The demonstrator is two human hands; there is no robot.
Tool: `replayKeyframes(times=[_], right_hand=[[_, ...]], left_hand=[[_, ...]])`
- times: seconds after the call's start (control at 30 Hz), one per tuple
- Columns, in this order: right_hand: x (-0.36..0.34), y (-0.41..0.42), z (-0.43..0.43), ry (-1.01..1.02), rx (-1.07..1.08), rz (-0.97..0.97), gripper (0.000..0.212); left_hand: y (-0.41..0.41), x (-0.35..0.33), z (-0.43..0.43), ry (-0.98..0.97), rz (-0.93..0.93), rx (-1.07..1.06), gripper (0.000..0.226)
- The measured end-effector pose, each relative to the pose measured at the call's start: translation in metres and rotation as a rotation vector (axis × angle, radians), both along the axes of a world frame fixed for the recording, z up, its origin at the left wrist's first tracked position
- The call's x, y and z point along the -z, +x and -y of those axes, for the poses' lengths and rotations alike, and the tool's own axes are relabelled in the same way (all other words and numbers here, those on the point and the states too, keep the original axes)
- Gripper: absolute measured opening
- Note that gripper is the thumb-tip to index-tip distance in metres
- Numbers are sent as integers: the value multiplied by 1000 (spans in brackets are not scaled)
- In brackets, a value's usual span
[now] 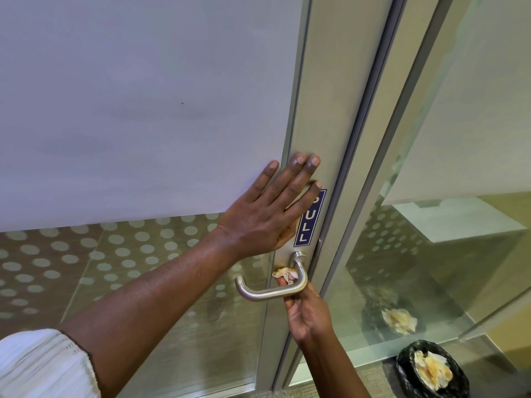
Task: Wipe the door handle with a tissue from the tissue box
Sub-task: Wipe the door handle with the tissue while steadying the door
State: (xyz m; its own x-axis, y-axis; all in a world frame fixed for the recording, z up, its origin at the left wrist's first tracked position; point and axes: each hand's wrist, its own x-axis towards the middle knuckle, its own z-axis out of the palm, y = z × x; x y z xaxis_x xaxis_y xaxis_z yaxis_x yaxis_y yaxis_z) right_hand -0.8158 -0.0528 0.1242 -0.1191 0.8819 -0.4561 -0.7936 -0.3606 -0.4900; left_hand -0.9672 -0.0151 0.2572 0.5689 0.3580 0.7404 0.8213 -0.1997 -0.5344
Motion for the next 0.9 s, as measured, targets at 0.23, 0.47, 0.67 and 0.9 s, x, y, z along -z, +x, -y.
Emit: replayKeyframes(times=[0.23, 0.47, 0.67, 0.9], right_hand=[[0, 16, -9, 69, 103, 99, 27], [-19, 29, -7, 642, 238, 1156, 28], [-43, 18, -10, 1201, 51, 1774, 17], [-40, 17, -3, 1136, 65, 1877, 15]], left_hand=[[0, -1, -1, 10, -10, -7, 67], [2, -1, 1, 11, -10, -15, 67], [2, -3, 3, 22, -15, -28, 67], [2, -5, 5, 15, -15, -22, 67]])
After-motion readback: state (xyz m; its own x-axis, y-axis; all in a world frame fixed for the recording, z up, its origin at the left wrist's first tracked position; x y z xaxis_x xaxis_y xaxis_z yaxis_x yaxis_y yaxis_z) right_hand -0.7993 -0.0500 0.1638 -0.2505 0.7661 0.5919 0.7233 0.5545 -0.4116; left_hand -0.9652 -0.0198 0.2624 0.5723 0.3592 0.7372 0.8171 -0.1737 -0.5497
